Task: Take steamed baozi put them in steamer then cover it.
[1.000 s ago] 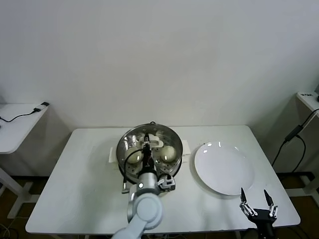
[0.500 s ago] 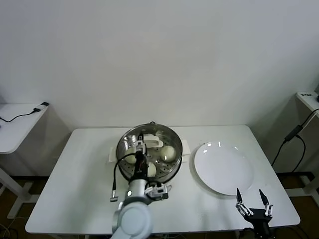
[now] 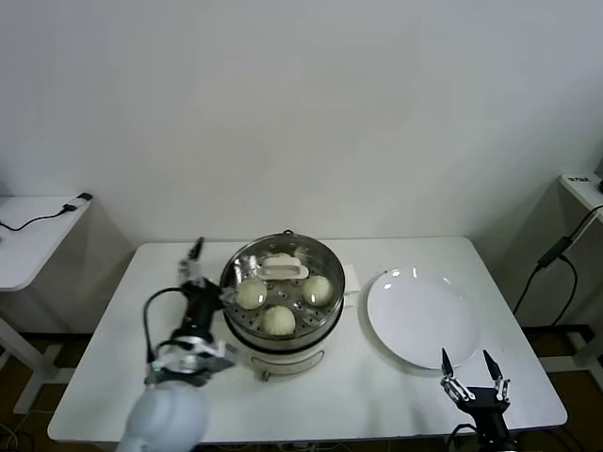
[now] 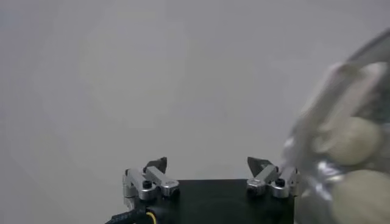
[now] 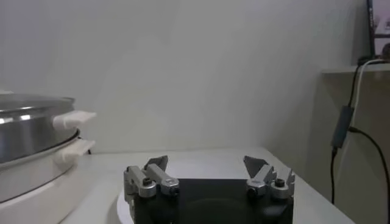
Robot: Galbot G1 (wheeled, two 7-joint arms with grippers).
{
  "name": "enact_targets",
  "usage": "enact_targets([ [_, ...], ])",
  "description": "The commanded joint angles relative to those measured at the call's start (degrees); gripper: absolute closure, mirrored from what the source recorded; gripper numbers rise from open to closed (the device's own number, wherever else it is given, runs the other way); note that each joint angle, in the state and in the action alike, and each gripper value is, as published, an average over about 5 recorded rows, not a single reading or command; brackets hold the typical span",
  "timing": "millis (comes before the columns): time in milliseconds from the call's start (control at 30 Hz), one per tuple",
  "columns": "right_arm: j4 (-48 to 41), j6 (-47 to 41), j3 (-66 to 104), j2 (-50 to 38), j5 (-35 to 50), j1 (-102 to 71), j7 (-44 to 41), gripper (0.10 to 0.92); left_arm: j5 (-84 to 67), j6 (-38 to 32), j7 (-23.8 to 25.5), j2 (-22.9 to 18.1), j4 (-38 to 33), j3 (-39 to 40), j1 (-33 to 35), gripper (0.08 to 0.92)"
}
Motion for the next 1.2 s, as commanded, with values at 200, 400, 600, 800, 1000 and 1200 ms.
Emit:
enact_targets([
  [200, -4.1, 0.5, -1.7, -2.7, -1.7, 2.9, -2.0, 0.203, -67.5, -36.1, -5.0, 0.6, 13.9, -28.0, 20.5, 0.177],
  [400, -5.6, 0.3, -1.7, -2.9, -2.0, 3.8, -3.2, 0.203, -65.5, -39.2, -3.2, -1.4, 18.7, -25.0, 20.8, 0.177],
  [600, -6.1, -0.1, -2.0, -2.9, -2.0, 4.0, -3.7, 0.203, -64.4, -39.8, -1.6, -1.5, 20.5, -24.4, 21.0, 0.177],
  [800, -6.4, 0.1, -2.3, -2.8, -2.0, 4.3, -3.9, 0.203, -63.4, -39.8, -0.9, -1.8, 20.3, -23.7, 21.5, 0.177],
  [1000, -6.3, 0.5, -2.6, -2.6, -2.2, 4.0, -3.9, 0.203, -62.6, -39.6, -0.8, -2.3, 19.4, -23.0, 21.8, 0.177],
  [1200, -6.4, 1.0, -3.0, -2.4, -2.4, 3.8, -3.8, 0.203, -62.0, -39.8, -0.5, -2.6, 19.1, -22.7, 21.8, 0.177],
])
